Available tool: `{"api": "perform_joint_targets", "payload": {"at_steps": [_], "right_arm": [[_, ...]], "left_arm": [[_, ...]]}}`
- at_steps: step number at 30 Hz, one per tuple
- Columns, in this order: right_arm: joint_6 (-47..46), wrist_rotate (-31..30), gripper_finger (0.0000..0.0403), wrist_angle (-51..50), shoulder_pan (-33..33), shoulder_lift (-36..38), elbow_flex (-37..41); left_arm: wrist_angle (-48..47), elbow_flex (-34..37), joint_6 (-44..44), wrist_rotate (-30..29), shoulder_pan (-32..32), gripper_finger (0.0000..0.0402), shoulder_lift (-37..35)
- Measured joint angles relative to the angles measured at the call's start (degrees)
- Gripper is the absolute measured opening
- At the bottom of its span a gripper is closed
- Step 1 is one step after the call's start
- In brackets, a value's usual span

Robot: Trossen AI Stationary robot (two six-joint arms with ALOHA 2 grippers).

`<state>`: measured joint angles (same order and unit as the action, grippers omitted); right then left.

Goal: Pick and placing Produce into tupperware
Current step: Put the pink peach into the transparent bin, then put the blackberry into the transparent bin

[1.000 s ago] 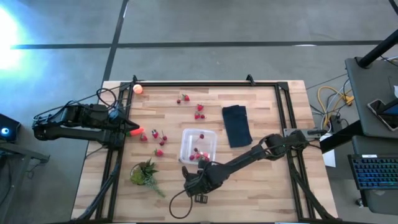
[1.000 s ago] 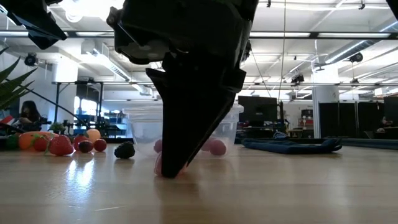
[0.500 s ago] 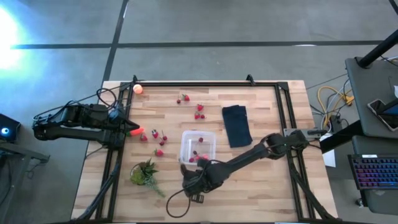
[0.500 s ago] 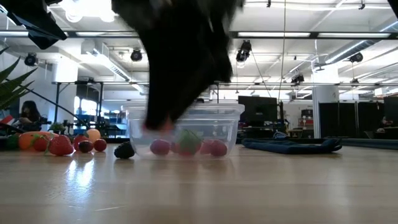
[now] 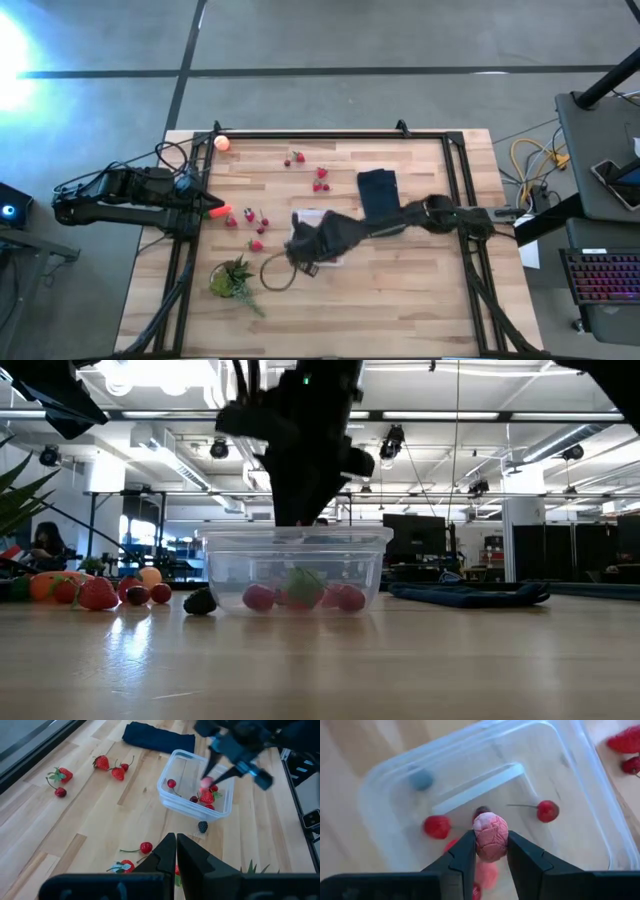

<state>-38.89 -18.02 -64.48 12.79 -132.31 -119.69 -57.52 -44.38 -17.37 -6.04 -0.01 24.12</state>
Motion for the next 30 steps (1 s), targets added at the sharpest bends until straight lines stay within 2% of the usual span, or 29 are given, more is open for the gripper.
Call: {"api": "perform_joint_targets", "payload": {"at_steps": [3,6,12,16,21,26,30], "right_arm": [[1.25,2.51,0.0109,0.18,-2.75,0.08,0.28],[3.84,4.48,0.0143,0.14,-4.69,0.09,0.31],[6.29,4.5,0.0225,0.14,-5.75,0.15,-1.4],[7.88,4.48,0.0259,0.79,-5.78,0.43,-4.07],[11.92,4.47,0.0268,0.83,-4.01,2.67,-7.88],[11.88,4.54,0.0259,-5.06,-2.1,3.71,-8.57],[9.96,1.48,0.0248,-7.27,0.71,4.94,-8.4]], "left_arm": [[0.0,0.0,0.0,0.0,0.0,0.0,-0.01],[0.0,0.0,0.0,0.0,0.0,0.0,0.0],[0.0,0.0,-0.01,0.0,0.0,0.0,0.01],[0.0,0.0,0.0,0.0,0.0,0.0,-0.01],[0.0,0.0,-0.02,0.01,0.0,0.0,0.0],[1.99,0.0,-0.02,-0.04,0.0,0.0,0.17],[6.59,0.0,0.01,-0.24,-0.02,0.0,0.32]]}}
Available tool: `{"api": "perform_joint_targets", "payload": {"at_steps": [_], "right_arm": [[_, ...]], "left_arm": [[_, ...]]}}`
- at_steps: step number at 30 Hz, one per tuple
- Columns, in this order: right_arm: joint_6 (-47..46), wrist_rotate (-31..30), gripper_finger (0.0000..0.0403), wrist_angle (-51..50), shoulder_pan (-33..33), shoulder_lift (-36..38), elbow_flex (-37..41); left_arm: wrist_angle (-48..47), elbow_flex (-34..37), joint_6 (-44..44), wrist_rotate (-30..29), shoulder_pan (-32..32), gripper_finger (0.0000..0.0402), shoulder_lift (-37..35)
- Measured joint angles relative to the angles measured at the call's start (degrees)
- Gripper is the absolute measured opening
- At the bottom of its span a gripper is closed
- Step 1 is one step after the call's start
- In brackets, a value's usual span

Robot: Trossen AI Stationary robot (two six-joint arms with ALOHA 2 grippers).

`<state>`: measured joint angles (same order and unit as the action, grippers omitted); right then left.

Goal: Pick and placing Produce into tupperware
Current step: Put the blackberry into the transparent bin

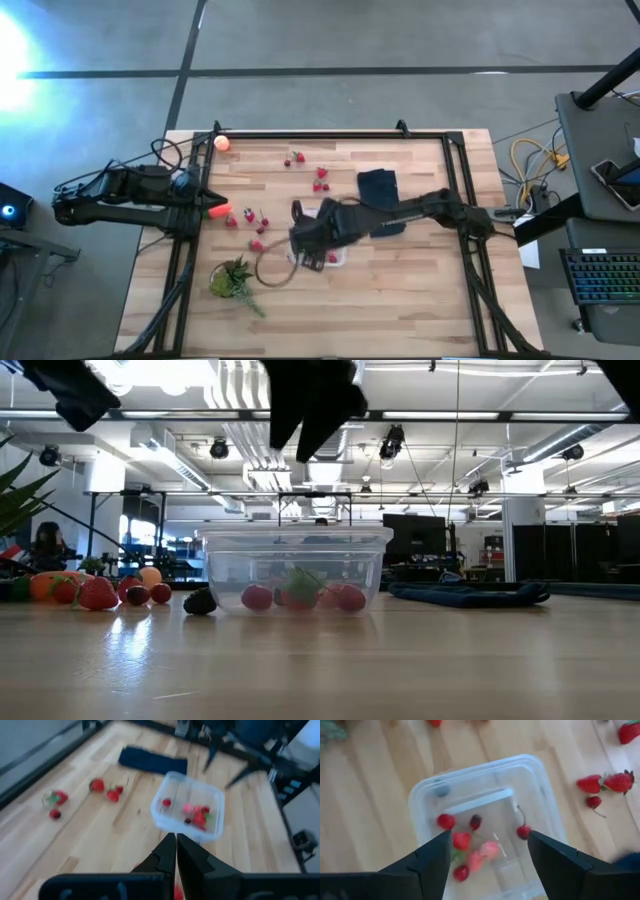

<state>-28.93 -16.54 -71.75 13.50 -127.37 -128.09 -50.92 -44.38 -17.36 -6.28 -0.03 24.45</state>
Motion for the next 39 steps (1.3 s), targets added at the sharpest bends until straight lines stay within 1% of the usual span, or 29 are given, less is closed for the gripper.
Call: {"api": "perform_joint_targets", "payload": {"at_steps": [3,7,9,11,15,18,20,22,24,26,28,30,32,35,36,39], "right_arm": [[-4.44,-2.29,0.024,-0.68,3.27,0.95,0.32],[-15.49,-6.21,0.0232,-3.06,8.17,1.78,0.5],[-23.84,-8.44,0.023,-5.76,10.83,1.8,-0.1],[-33.69,-11.25,0.023,-8.03,13.44,1.8,-0.52],[-54.5,-21.8,0.0229,-12.92,18.2,3.36,-0.93],[-66.5,-28.43,0.0228,-18.81,20.13,5.32,-1.03],[-67.08,-31.22,0.0228,-18.05,20.77,7.06,0.18],[-65.5,-32.0,0.0228,-18.34,20.95,8.68,0.86],[-63.53,-34.51,0.0228,-18.26,20.87,10.92,1.62],[-61.4,-39.8,0.0228,-18.29,20.82,13.36,2.06],[-59.25,-45.61,0.0228,-18.28,20.71,15.95,2.23],[-57.35,-49.19,0.0228,-18.29,20.71,18.81,2.27],[-54.8,-50.78,0.0228,-18.3,20.88,21.54,2.27],[-50.63,-51.81,0.0226,-18.25,21.37,24.85,2.27],[-49.52,-52.09,0.0226,-18.26,21.41,25.75,2.29],[-46.18,-52.14,0.0226,-18.26,21.37,28.06,2.29]], "left_arm": [[3.67,0.42,-0.17,-2.06,0.01,0.0,0.51],[6.12,1.79,0.15,-6.03,0.02,0.0,1.03],[5.95,2.65,0.13,-7.9,0.02,0.0,1.1],[6.0,3.31,-0.25,-8.03,0.02,0.0,1.29],[6.19,3.91,-0.26,-8.07,0.0,0.0,1.73],[5.92,4.4,-0.55,-6.75,-0.01,0.0,2.94],[6.27,5.2,-1.15,-2.94,0.02,0.0,4.11],[8.5,6.69,-1.48,0.7,0.0,0.0,5.59],[11.51,9.05,1.51,4.14,-0.04,0.0,6.85],[14.1,11.37,3.99,6.43,-0.09,0.0,8.93],[17.92,13.73,4.2,6.99,-0.09,0.0,12.14],[21.75,15.77,3.41,8.31,-0.07,0.0,15.1],[26.27,17.44,0.69,10.49,-0.09,0.0,18.37],[33.69,19.15,-1.19,13.32,-0.09,0.0,23.18],[36.73,19.39,-1.87,13.4,-0.1,0.0,24.73],[40.17,19.95,-2.32,13.37,-0.09,0.0,29.72]]}}
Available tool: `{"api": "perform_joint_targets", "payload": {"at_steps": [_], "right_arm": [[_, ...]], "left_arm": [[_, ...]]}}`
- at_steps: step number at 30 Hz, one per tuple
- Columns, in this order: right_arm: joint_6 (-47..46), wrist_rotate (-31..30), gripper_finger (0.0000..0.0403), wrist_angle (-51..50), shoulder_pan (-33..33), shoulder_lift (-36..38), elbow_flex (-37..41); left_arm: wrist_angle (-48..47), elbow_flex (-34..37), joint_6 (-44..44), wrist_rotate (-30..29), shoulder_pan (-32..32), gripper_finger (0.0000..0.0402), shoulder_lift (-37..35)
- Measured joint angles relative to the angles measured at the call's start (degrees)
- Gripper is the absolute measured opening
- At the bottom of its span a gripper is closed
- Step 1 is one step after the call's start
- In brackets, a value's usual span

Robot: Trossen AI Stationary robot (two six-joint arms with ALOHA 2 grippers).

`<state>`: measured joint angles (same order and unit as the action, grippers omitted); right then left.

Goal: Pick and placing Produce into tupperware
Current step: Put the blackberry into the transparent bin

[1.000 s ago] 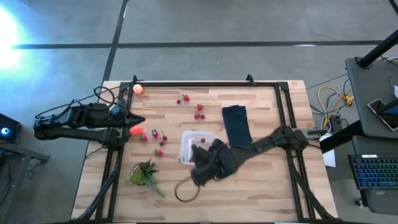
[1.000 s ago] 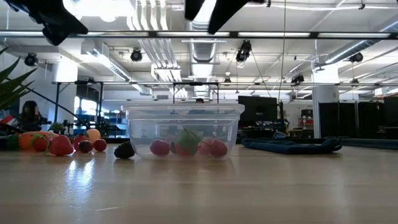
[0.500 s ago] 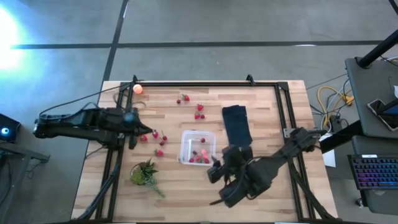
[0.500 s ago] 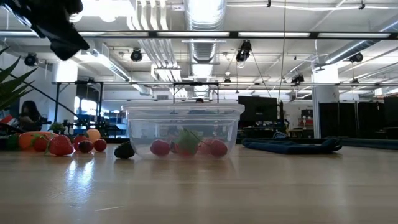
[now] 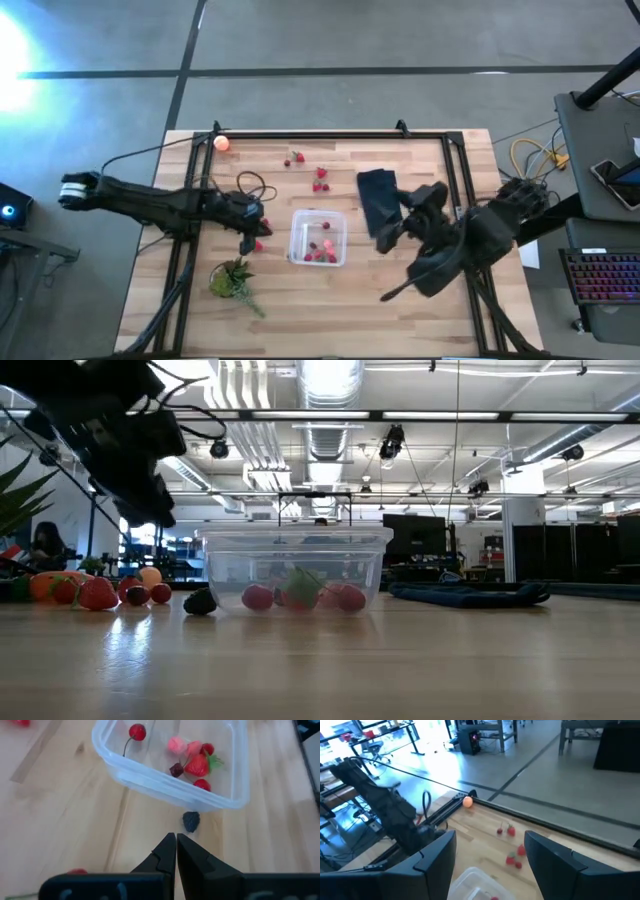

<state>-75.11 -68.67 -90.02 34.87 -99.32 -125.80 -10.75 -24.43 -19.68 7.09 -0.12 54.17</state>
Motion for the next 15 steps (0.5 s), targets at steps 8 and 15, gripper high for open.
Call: {"api": "perform_joint_targets", "payload": {"at_steps": [8,15], "right_arm": [[5.88,0.75,0.0226,0.02,0.13,3.06,0.15],[10.7,8.92,0.0226,0.0,0.24,5.53,0.24]], "left_arm": [[3.37,-3.33,3.85,6.16,-2.37,0.0,8.03],[3.28,-8.3,11.23,-0.19,-10.31,0.0,15.03]]}}
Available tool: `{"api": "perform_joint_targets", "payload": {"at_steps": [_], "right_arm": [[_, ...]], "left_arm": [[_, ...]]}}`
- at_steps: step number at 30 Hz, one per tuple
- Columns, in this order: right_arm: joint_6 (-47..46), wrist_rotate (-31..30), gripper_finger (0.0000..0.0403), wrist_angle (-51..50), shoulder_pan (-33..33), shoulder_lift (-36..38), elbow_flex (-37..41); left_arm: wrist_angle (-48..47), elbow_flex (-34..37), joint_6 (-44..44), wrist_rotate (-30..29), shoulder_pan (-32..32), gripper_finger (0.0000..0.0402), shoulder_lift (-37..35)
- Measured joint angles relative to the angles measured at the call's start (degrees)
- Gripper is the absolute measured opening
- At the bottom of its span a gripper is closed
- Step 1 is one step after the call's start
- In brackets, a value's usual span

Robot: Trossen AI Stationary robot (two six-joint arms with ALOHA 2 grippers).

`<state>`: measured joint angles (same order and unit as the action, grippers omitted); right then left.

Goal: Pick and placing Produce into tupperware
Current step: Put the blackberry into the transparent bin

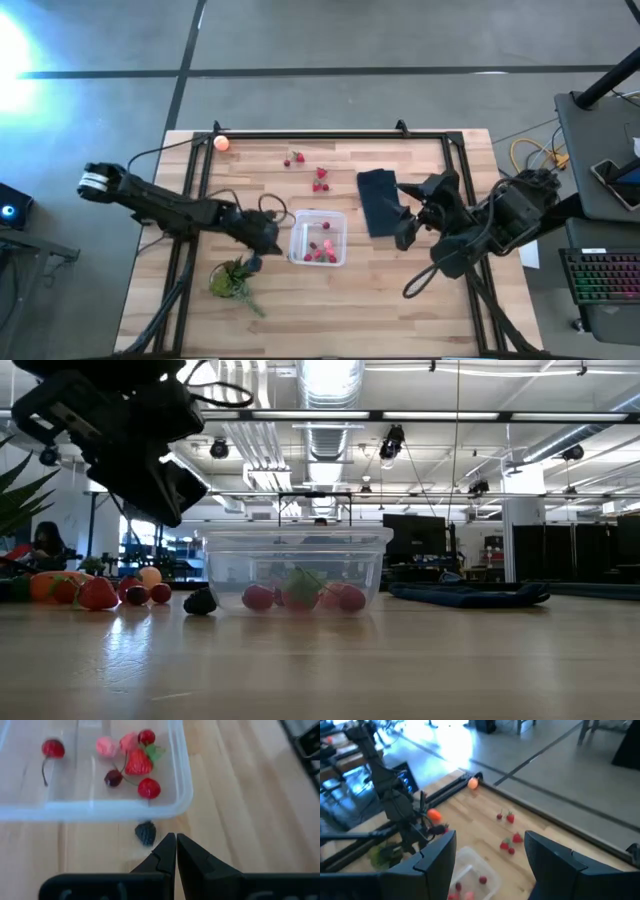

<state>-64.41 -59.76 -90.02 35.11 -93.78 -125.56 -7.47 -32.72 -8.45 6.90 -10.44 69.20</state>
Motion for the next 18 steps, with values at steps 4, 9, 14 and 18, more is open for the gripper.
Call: {"api": "perform_joint_targets", "payload": {"at_steps": [4,9,14,18], "right_arm": [[1.27,1.16,0.0226,0.0,1.03,1.13,0.0],[2.59,1.23,0.0226,0.01,1.45,2.12,0.02],[3.33,0.24,0.0226,0.02,1.38,2.59,0.07],[3.16,-0.73,0.0226,0.0,1.38,2.63,0.11]], "left_arm": [[-0.87,-2.04,-3.57,-7.54,-4.65,0.0,4.28],[-1.26,-2.47,-10.59,-14.19,-8.3,0.0,7.24],[-1.22,-2.43,-15.11,-5.62,-8.31,0.0,7.05],[-1.56,-2.45,-15.26,-5.27,-8.32,0.0,5.76]]}}
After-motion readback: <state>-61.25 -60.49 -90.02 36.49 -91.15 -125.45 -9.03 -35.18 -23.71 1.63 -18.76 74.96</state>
